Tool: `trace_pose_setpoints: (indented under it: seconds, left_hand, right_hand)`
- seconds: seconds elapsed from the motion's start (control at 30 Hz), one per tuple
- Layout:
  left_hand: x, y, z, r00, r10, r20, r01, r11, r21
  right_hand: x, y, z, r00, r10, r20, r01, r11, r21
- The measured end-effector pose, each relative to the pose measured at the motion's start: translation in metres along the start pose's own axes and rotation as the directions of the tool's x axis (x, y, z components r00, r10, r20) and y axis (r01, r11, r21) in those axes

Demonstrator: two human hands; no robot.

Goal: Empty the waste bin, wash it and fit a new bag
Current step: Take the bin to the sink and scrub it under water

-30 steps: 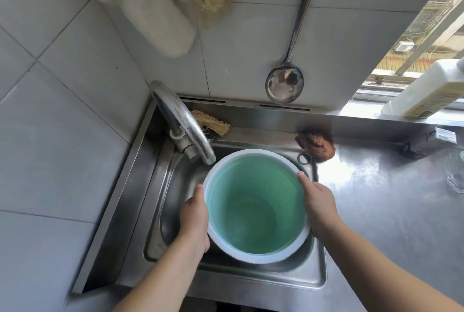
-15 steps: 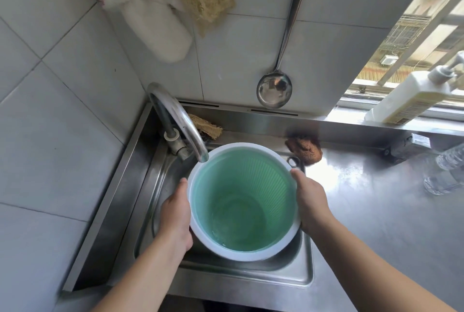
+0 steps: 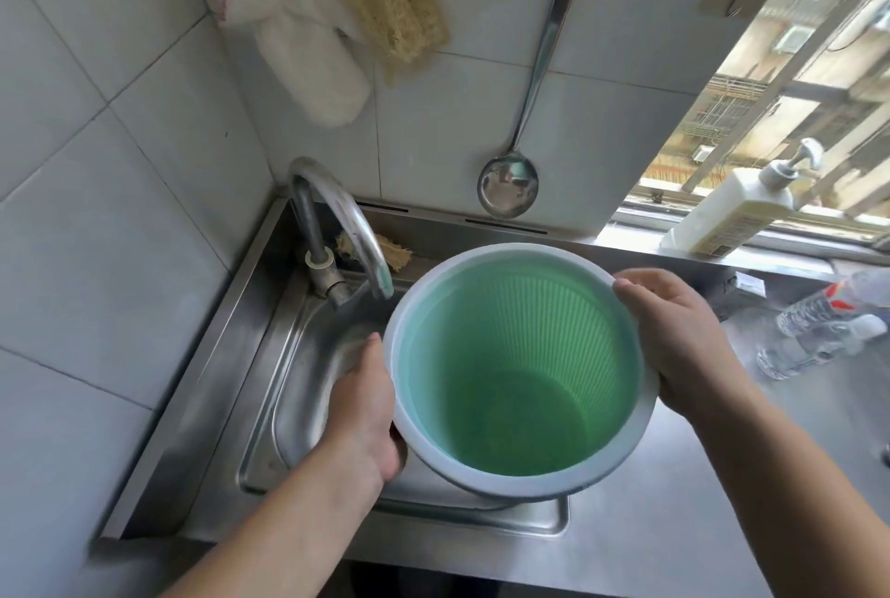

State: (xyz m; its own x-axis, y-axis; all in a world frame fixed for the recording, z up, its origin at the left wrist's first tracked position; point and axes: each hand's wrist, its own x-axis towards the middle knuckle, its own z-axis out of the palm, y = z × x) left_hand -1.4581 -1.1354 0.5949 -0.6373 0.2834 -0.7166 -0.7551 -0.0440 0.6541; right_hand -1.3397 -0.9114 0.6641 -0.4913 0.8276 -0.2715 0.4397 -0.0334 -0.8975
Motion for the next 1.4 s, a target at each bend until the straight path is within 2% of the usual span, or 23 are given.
trace_pose_setpoints:
  seconds: [0.1, 0.37, 0.57, 0.73, 0.9, 1.1, 1.4]
  left_hand:
    - [-0.004, -0.008, 0.004, 0.998, -0.024, 0.058, 0.025, 1.0, -0.013]
    - [0.0, -0.042, 0.004, 0.983, -0.165, 0.082, 0.169, 0.984, -0.054]
    - [0.02, -0.072, 0.008, 0.94, -0.342, 0.003, 0.34, 0.933, -0.117]
    - [0.037, -0.089, 0.01, 0.908, -0.419, 0.022, 0.417, 0.896, -0.151]
    - [0.053, -0.098, 0.013, 0.872, -0.488, 0.033, 0.485, 0.853, -0.192]
    - [0.076, -0.102, 0.015, 0.813, -0.581, 0.027, 0.574, 0.793, -0.207]
    - [0.098, -0.104, 0.016, 0.762, -0.648, 0.006, 0.635, 0.744, -0.208]
  right_hand:
    - [-0.005, -0.012, -0.01, 0.999, -0.019, 0.027, 0.02, 0.999, -0.043]
    - [-0.002, -0.029, -0.014, 0.995, -0.054, 0.084, 0.082, 0.922, -0.379]
    - [0.028, -0.014, 0.005, 0.995, 0.042, 0.088, 0.017, 0.812, -0.583]
    - [0.055, -0.006, 0.018, 0.987, 0.137, 0.08, -0.045, 0.727, -0.685]
    - [0.073, -0.007, 0.034, 0.976, 0.182, 0.121, 0.004, 0.538, -0.843]
    - [0.092, -0.007, 0.055, 0.963, 0.256, 0.088, -0.014, 0.373, -0.928]
    - [0.112, -0.004, 0.074, 0.952, 0.307, 0.02, -0.107, 0.39, -0.915]
